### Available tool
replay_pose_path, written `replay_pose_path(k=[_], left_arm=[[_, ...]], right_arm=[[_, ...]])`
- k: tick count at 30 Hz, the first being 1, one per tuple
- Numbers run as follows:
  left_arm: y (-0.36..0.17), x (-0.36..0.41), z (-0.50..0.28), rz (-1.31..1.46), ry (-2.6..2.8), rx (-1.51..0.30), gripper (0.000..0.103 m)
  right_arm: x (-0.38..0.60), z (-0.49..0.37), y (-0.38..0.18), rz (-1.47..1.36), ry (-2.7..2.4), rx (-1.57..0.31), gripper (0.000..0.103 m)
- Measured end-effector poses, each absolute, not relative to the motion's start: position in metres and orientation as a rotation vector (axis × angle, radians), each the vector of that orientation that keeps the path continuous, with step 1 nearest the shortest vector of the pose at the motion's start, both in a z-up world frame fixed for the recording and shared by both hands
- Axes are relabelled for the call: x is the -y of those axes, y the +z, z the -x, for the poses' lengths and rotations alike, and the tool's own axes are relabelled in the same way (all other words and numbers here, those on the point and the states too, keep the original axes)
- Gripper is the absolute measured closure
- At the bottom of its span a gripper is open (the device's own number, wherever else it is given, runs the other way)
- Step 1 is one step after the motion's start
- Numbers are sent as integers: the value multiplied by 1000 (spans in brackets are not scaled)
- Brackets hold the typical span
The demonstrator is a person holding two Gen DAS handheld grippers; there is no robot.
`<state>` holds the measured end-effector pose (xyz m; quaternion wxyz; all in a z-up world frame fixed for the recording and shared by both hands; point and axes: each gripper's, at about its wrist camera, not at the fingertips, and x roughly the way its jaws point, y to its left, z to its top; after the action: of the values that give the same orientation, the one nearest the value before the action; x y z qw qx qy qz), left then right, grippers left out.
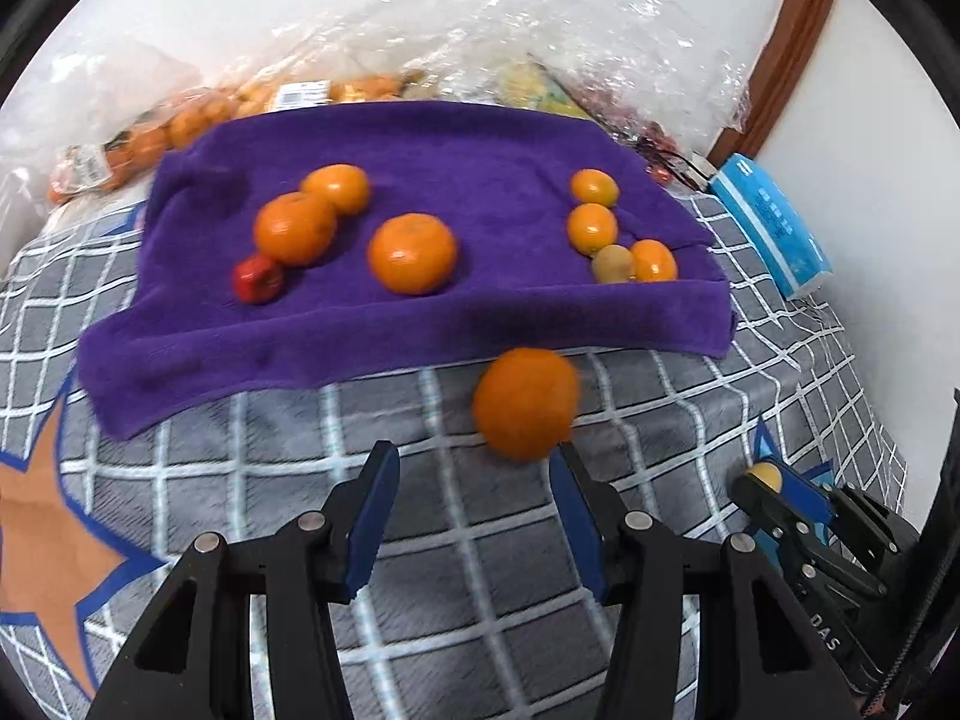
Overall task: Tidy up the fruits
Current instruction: 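Grasp the small yellow fruit on the bedspread with the right tool, then grasp the last large orange with the left tool while the right tool holds the yellow fruit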
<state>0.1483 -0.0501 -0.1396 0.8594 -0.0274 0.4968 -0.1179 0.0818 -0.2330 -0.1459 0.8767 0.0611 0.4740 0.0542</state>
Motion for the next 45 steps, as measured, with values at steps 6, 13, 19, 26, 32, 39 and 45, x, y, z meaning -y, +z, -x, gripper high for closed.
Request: replay_pose_path(k=[6,13,19,26,32,39,45], left_arm=[[-145,67,-159,48,-262,-1049,53],[-155,77,-170,59,-239,-1068,62],[-153,74,-167,77,-252,-1068,63],[-137,64,-153,75,-250,-1048,63],[-120,51,-137,83,-231,-1028,63],[-103,35,-122,89,-199,-1015,63],[-84,16,-112,118,-172,-990,63]], right_arm=[[255,-75,-143,-157,70,-979,77],[260,-74,-144,-156,73,-983,77],[256,-73,-140,-156,71,-974,77],[246,-71,-125,-139,76,-951,77],[237,-72,-103,-130,77,-914,77],[230,-72,-76,-138,58,-870,77],[227,-72,-57,-167,26,-842,77]])
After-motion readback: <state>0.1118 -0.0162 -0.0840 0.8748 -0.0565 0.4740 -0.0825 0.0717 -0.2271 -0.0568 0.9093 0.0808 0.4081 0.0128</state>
